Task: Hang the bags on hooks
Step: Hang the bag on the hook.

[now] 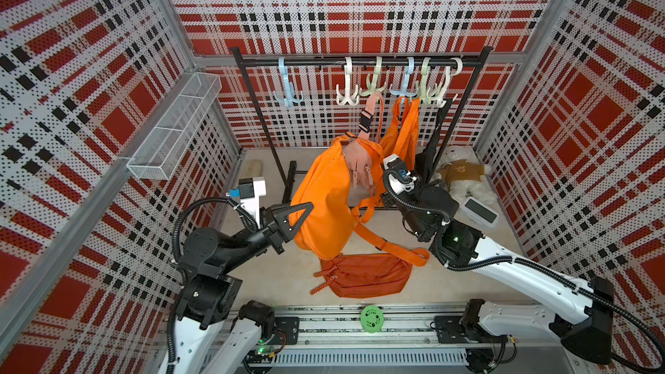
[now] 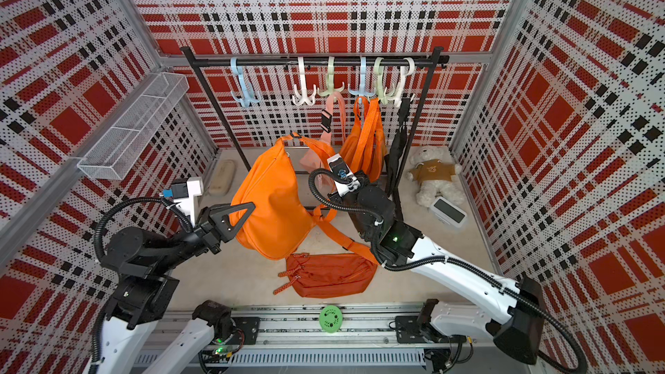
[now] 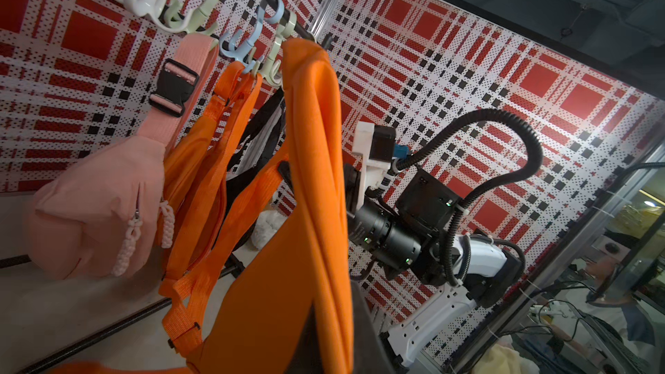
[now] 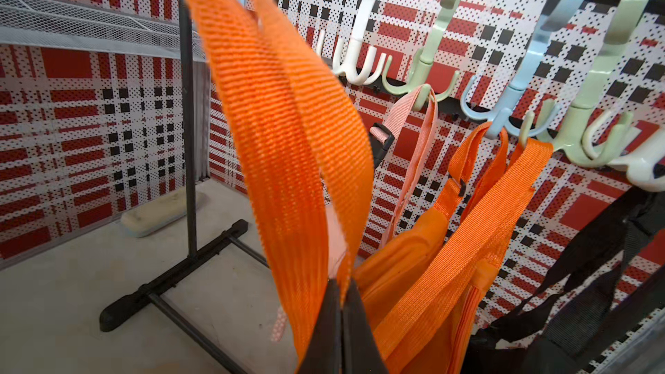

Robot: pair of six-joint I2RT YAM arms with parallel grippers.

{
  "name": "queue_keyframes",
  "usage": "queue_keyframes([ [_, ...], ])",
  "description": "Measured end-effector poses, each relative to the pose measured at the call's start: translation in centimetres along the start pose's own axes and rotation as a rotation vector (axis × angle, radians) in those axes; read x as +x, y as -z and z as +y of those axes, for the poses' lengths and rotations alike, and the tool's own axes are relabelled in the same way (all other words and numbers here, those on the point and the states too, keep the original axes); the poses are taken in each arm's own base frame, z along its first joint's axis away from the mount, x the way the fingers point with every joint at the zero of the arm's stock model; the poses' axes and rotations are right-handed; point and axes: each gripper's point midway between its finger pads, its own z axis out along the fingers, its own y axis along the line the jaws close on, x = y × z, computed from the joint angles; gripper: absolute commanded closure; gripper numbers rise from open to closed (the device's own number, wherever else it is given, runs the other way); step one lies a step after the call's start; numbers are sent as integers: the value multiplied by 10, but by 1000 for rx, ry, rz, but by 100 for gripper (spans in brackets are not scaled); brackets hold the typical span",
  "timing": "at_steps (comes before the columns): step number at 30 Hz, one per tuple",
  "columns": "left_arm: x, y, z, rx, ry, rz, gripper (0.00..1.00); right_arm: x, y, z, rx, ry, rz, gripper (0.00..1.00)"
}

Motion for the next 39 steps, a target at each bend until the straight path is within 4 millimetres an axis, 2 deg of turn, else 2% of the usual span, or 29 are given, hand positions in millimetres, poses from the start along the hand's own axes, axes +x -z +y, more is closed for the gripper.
queue_keyframes([
  [7,-7,-5,25,-82,22,-26,100,-14,-22,-9,-42,-70,-19,100],
  [12,-14,-15,38,-86,51,-37,100,-23,-45,-1,-100,-90,-14,100],
  [13,-15,-17,39,-82,55,-37,100,-23,-48,2,-112,-91,-10,96],
  [15,-15,-20,41,-81,66,-35,100,-16,-53,11,-142,-91,9,71],
  [16,-15,-20,42,-80,69,-34,100,-11,-54,14,-154,-92,24,63],
  [20,-18,-19,34,-54,57,-32,100,10,-52,28,-210,-90,69,45],
  [22,-19,-18,29,-42,49,-33,100,22,-49,33,-232,-94,91,39],
  [27,-22,-17,21,-20,33,-35,100,40,-45,41,-264,-97,126,34],
  [39,-24,-13,14,-4,23,-41,100,30,-45,58,-341,-136,86,32],
])
